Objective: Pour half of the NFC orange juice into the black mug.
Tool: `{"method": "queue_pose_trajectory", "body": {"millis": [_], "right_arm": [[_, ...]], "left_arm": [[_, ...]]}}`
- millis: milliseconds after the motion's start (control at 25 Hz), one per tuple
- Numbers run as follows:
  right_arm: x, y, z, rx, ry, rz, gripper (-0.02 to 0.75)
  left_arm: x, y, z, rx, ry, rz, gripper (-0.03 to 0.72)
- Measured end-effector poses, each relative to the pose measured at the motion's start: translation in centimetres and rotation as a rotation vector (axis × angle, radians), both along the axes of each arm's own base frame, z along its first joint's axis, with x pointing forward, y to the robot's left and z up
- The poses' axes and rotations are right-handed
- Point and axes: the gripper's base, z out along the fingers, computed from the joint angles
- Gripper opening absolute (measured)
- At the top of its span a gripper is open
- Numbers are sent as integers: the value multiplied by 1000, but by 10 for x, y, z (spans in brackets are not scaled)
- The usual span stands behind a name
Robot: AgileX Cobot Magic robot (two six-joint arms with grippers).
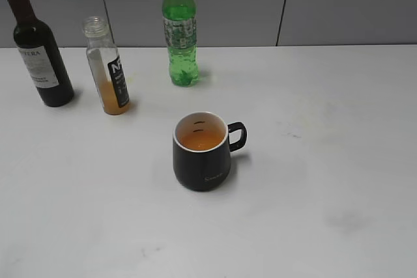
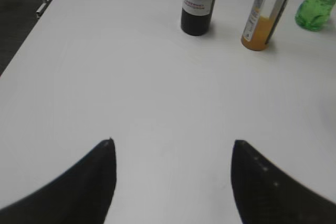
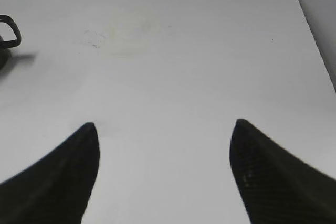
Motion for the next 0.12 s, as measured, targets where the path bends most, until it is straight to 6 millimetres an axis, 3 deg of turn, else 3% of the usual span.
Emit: {"method": "queue_pose_trajectory", "body": {"millis": [120], "right_arm": [[0,0,0,0,0,0,587]], "left_arm": [[0,0,0,0,0,40,510]]}}
